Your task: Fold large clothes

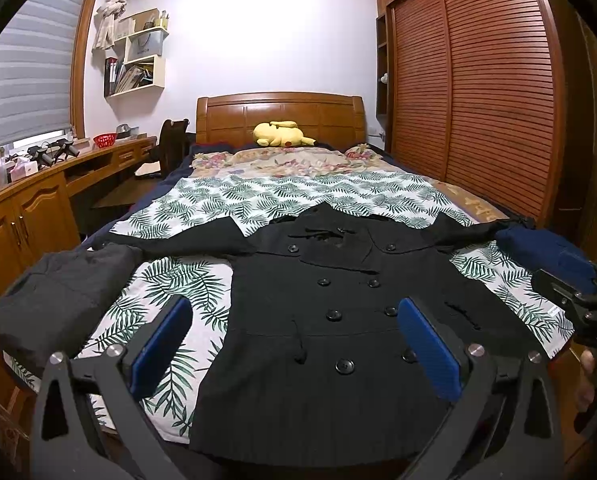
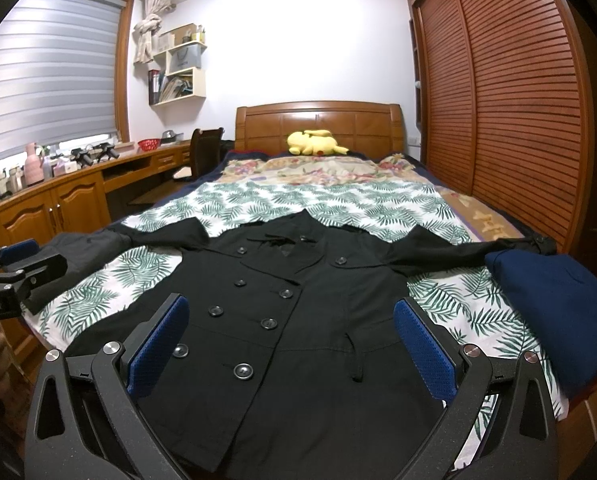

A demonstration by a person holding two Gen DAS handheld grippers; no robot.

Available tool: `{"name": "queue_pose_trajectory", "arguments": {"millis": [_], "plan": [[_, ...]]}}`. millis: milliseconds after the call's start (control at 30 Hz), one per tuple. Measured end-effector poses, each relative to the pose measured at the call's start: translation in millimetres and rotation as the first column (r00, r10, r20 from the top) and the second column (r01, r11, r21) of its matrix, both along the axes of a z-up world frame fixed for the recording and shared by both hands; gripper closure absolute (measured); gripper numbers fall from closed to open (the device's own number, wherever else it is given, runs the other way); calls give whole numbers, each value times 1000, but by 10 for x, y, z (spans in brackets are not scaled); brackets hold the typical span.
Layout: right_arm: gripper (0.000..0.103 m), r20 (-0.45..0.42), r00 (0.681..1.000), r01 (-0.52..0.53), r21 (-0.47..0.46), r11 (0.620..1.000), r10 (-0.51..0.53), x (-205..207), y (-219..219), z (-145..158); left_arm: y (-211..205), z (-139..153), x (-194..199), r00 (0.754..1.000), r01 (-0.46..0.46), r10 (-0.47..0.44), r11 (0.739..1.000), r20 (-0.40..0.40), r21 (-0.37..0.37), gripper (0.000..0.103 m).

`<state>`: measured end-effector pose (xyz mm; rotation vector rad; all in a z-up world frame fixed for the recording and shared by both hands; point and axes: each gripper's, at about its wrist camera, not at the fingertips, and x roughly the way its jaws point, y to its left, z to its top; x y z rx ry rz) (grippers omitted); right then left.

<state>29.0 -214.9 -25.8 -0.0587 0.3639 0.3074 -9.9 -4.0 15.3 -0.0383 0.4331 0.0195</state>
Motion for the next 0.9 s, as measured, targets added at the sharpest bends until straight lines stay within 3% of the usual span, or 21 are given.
{"name": "queue_pose_trajectory", "arguments": {"millis": [900], "plan": [[0, -33, 999, -39, -6, 999, 38, 16, 126, 17, 34, -41, 135, 1000, -7, 7, 1000, -17, 16, 0]]}}
